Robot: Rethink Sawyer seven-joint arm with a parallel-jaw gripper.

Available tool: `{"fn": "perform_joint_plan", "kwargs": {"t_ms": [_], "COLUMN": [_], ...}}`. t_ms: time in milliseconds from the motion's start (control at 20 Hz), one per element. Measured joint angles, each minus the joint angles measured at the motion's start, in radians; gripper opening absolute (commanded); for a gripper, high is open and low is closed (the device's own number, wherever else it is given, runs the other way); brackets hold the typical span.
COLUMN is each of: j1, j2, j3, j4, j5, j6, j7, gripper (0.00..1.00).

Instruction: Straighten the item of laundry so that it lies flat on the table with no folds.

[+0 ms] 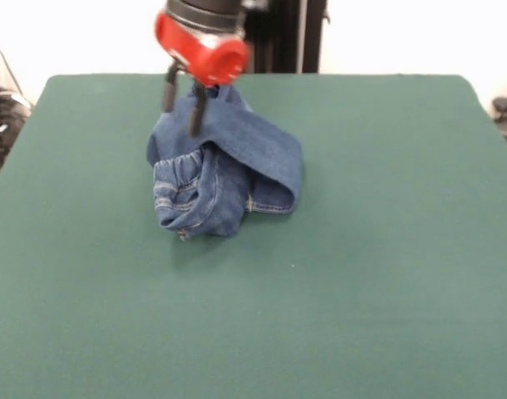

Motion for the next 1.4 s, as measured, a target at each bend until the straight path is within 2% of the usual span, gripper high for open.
{"fn": "perform_joint_plan", "kwargs": {"t_ms": [150, 200, 400, 500, 600, 1000, 1400], "j1": [-0.067, -0.101, -0.159, -0.177, -0.214, -0.259, -0.282], "j2": [-0.044, -0.063, -0.083, -0.085, -0.082, -0.078, -0.078], "j3": [0.046, 0.071, 0.134, 0.159, 0.216, 0.327, 0.411], "j4": [0.029, 0.041, 0.057, 0.061, 0.066, 0.084, 0.114], "j5": [-0.074, -0.134, -0.243, -0.269, -0.328, -0.403, -0.418], "j6": [-0.044, -0.08, -0.154, -0.176, -0.234, -0.35, -0.43], "j7": [0.0, 0.0, 0.0, 0.0, 0.0, 0.0, 0.0], "gripper": [1.0, 1.0, 1.0, 1.0, 1.0, 1.0, 1.0]}}
